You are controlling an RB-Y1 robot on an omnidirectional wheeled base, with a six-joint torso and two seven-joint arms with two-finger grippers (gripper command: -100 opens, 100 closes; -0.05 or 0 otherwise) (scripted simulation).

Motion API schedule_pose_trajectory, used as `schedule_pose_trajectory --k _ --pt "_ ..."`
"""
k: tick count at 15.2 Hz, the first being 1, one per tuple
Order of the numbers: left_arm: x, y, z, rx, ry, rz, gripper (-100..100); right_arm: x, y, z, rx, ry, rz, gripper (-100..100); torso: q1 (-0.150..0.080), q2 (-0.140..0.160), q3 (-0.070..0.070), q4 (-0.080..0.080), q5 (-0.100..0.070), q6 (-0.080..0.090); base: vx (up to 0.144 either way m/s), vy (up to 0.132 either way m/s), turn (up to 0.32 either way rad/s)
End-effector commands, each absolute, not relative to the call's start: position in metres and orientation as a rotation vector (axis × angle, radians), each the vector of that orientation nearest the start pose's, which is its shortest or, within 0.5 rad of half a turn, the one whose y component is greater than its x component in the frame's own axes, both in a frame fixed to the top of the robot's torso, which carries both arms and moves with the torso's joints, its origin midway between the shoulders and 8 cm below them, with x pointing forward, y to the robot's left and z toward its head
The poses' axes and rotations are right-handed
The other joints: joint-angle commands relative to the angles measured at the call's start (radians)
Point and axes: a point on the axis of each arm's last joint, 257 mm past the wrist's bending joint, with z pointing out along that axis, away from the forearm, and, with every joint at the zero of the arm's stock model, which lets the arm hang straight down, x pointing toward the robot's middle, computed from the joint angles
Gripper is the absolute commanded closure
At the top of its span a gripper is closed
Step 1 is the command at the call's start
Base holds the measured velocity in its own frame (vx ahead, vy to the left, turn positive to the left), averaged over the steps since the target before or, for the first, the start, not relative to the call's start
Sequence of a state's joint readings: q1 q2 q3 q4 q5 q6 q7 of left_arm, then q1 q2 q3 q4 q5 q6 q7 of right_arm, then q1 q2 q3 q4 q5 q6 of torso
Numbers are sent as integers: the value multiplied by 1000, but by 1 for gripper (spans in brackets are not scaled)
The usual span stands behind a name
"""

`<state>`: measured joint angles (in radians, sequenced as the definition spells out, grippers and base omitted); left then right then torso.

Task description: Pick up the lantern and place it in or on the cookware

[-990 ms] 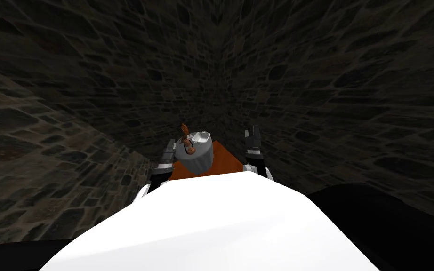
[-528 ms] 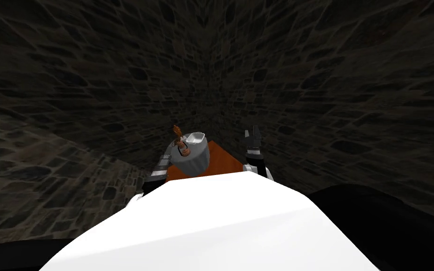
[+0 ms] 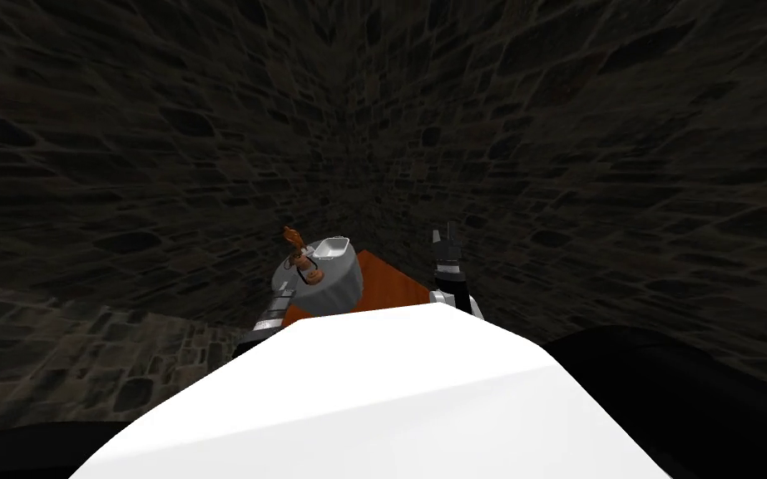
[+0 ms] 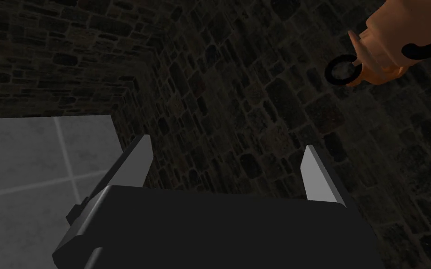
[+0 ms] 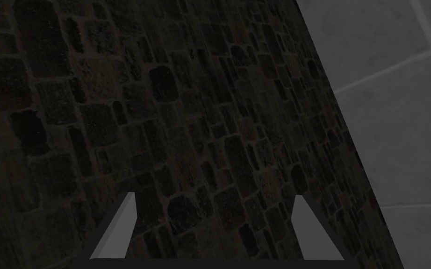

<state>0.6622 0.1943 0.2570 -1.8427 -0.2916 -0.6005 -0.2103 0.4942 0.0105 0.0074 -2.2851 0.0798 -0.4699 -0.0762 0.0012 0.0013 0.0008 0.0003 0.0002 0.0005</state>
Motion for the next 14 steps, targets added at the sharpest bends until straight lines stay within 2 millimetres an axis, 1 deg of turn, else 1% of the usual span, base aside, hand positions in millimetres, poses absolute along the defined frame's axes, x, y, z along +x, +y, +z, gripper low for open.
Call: schedule_pose_trajectory --k 1,3,4,5,6,7,8,9,10,11,12,13,14 --pt "305 404 -211 -508 1324 -487 -100 350 -269 22 663 644 1326 0 0 0 0 0 0 0 1 -5 -207" --pt "275 428 -238 -493 1396 -383 -100 350 -269 22 663 644 1326 0 0 -1 0 0 0 0 17 -9 -410" --pt "274 429 -241 -499 1401 -381 -100 350 -269 22 663 644 1326 0 0 -1 -1 0 0 0 26 4 -329" --pt "274 429 -241 -499 1401 -381 -100 350 -269 22 663 644 1326 0 1 -2 -1 0 0 0 19 10 -87" --pt "259 439 -252 -489 1435 -333 -100 350 -269 22 663 644 1326 0 1 -2 -1 0 0 -1 26 3 -176" --pt "257 440 -255 -494 1440 -331 -100 350 -269 22 663 644 1326 0 1 -2 -1 0 0 0 27 4 -194" --pt "241 449 -265 -483 1474 -285 -100 350 -269 22 663 644 1326 0 1 -3 -1 0 0 0 37 8 -254" --pt "239 450 -268 -489 1479 -284 -100 350 -269 22 663 644 1326 0 1 -3 -2 -1 0 0 44 14 -258" --pt "220 459 -281 -484 1517 -239 -100 350 -269 22 663 644 1326 0 2 -4 -2 -1 0 0 52 16 -295" --pt "220 459 -281 -484 1517 -239 -100 350 -269 22 663 644 1326 0 2 -4 -2 -1 0 0 54 22 -233" --pt "202 467 -291 -476 1554 -198 -100 350 -269 22 663 644 1326 0 2 -4 -2 -1 0 0 63 21 -282" --pt "201 467 -292 -479 1556 -198 -100 350 -269 22 663 644 1326 0 2 -5 -3 -1 0 0 61 25 -217" --pt "181 474 -302 -473 1595 -160 -100 350 -269 22 663 644 1326 0 2 -5 -3 -1 0 0 84 30 -282"
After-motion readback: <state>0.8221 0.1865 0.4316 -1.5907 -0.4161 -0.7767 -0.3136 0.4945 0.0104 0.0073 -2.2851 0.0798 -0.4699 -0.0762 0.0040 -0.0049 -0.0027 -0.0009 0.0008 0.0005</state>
